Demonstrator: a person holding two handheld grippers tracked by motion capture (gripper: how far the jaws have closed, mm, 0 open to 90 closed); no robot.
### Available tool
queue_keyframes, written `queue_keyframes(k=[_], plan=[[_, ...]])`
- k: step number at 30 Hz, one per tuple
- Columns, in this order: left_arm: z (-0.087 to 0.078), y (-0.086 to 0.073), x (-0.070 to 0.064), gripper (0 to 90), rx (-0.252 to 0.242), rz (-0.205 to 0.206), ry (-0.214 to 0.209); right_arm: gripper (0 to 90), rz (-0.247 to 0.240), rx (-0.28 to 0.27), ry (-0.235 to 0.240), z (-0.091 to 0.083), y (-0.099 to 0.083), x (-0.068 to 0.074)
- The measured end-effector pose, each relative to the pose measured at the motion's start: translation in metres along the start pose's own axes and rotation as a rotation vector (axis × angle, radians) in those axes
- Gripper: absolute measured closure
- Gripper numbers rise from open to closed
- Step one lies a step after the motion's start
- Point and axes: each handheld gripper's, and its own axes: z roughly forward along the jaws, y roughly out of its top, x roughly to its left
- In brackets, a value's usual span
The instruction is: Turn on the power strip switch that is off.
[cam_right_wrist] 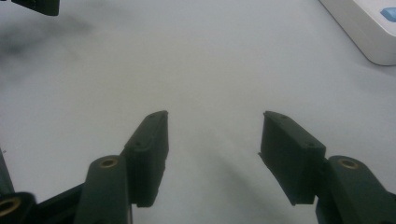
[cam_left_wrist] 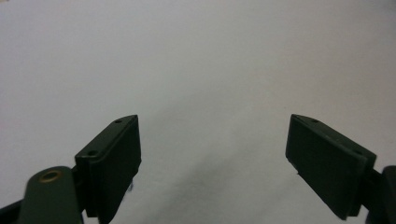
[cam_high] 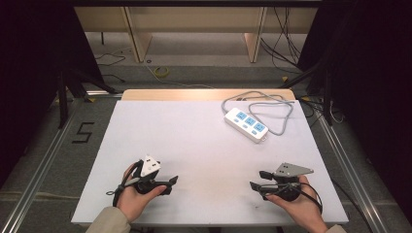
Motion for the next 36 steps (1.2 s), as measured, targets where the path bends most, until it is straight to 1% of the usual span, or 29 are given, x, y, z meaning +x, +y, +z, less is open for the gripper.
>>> queue_keyframes(k=[1, 5, 9, 10, 11, 13, 14, 16, 18, 20, 24, 35, 36], plan=[[0.000, 0.000, 0.000, 18.3, 0.001, 0.008, 0.001, 45.1, -0.001, 0.004, -0.002, 0.000, 0.000, 0.000], [0.001, 0.000, -0.002, 18.5, -0.001, 0.009, -0.001, 51.0, -0.007, 0.018, -0.011, -0.001, 0.000, -0.001], [0.002, -0.001, -0.003, 18.5, 0.008, 0.017, 0.002, 62.7, -0.019, 0.036, -0.008, -0.001, 0.003, 0.000], [0.002, -0.001, -0.003, 18.5, 0.010, 0.016, 0.003, 62.7, -0.019, 0.036, -0.008, -0.001, 0.003, 0.000], [0.002, -0.001, -0.003, 18.7, 0.012, 0.014, 0.004, 68.8, -0.025, 0.048, -0.010, -0.001, 0.004, 0.000], [0.002, -0.002, -0.002, 19.2, 0.014, 0.011, 0.007, 74.1, -0.031, 0.060, -0.012, -0.001, 0.006, -0.001], [0.003, -0.002, -0.002, 19.4, 0.008, 0.007, 0.012, 76.7, -0.035, 0.066, -0.012, -0.002, 0.007, -0.001], [0.003, -0.002, -0.001, 20.0, -0.010, 0.023, 0.019, 81.9, -0.046, 0.081, -0.013, -0.002, 0.008, 0.000], [0.002, -0.002, -0.001, 21.0, -0.017, 0.031, 0.026, 86.1, -0.047, 0.087, -0.009, -0.003, 0.010, 0.000], [0.003, -0.002, -0.001, 21.6, -0.014, 0.028, 0.027, 89.4, -0.053, 0.094, -0.011, -0.003, 0.011, 0.000], [0.002, -0.003, 0.000, 21.7, -0.007, 0.020, 0.026, 90.0, -0.047, 0.106, -0.022, -0.005, 0.014, -0.001], [0.002, -0.003, 0.000, 22.0, 0.001, 0.022, 0.033, 90.0, -0.040, 0.146, -0.033, -0.005, 0.020, -0.004], [0.002, -0.003, 0.001, 22.0, 0.002, 0.021, 0.033, 90.0, -0.039, 0.157, -0.038, -0.005, 0.021, -0.005]])
